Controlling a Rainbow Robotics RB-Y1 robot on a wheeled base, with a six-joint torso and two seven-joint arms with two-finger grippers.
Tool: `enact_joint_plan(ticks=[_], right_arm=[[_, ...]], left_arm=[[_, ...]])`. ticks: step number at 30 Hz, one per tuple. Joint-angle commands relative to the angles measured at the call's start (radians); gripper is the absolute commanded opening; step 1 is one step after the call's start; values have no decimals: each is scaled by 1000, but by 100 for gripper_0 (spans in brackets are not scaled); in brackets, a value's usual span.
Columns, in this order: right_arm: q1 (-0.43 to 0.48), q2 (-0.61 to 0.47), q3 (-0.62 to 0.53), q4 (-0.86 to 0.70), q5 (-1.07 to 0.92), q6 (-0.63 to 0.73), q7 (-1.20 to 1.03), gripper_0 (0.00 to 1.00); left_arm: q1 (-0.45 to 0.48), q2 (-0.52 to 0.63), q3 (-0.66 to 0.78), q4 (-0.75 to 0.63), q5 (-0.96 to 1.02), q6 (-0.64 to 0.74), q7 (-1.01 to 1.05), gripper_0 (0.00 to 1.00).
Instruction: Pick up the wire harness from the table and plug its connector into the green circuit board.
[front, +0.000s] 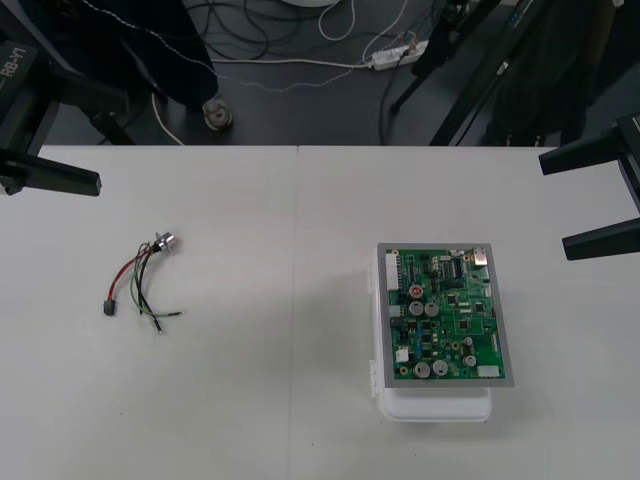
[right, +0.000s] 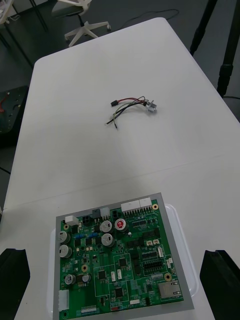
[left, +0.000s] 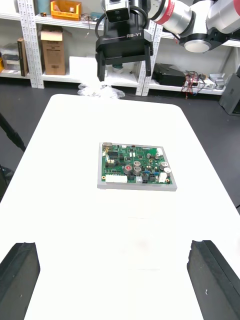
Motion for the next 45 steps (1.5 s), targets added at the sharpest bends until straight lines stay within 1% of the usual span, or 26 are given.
enact_joint_plan(ticks=[1,4,5,6,7,8,9,12,17,19,24,27,32,35,37,40,43,45], right_arm=[[-33,-42,-36,-6,-13,10,-12,100],[-33,-42,-36,-6,-13,10,-12,100],[22,9,-2,3,-4,4,-11,100],[27,9,-2,5,-3,4,-12,100],[33,15,-6,12,-4,4,-11,100],[33,15,-13,23,-12,-2,-9,100],[33,17,-19,35,-23,-14,-6,100],[30,14,-37,74,-32,-51,-1,100],[35,14,-89,126,-38,-51,28,100],[39,15,-106,151,-53,-51,40,100],[50,18,-118,272,-150,-51,215,100],[52,23,-118,327,-194,-51,302,100],[59,52,-120,367,-282,-51,431,100],[78,78,-131,373,-328,-51,468,100],[93,90,-146,371,-348,-51,468,100],[111,90,-161,365,-352,-51,471,100],[182,90,-198,316,-383,-51,480,100],[223,90,-226,270,-386,-51,480,100]], left_arm=[[-35,-7,35,1,-4,-32,-18,87],[-35,-7,35,1,-4,-32,-18,87],[-35,-7,35,1,-4,-32,-18,87],[-35,-7,35,1,-4,-32,-18,87],[-35,-7,35,1,-4,-32,-18,87],[26,-50,3,16,-16,-33,-16,87],[37,-55,9,21,-15,-33,-16,87],[43,-50,32,27,-15,-36,-16,87],[42,-49,40,65,-33,-36,-24,87],[38,-49,53,73,-71,-36,-31,87],[38,-46,93,62,-217,-38,-60,87],[29,-38,101,53,-289,-38,-123,87],[-12,-20,95,34,-403,-38,-237,87],[-58,11,49,7,-461,-38,-311,87],[-104,51,-23,1,-464,-33,-361,87],[-147,103,-114,1,-452,-7,-416,87],[-233,168,-270,1,-447,62,-516,87],[-285,192,-348,1,-449,93,-570,87]])
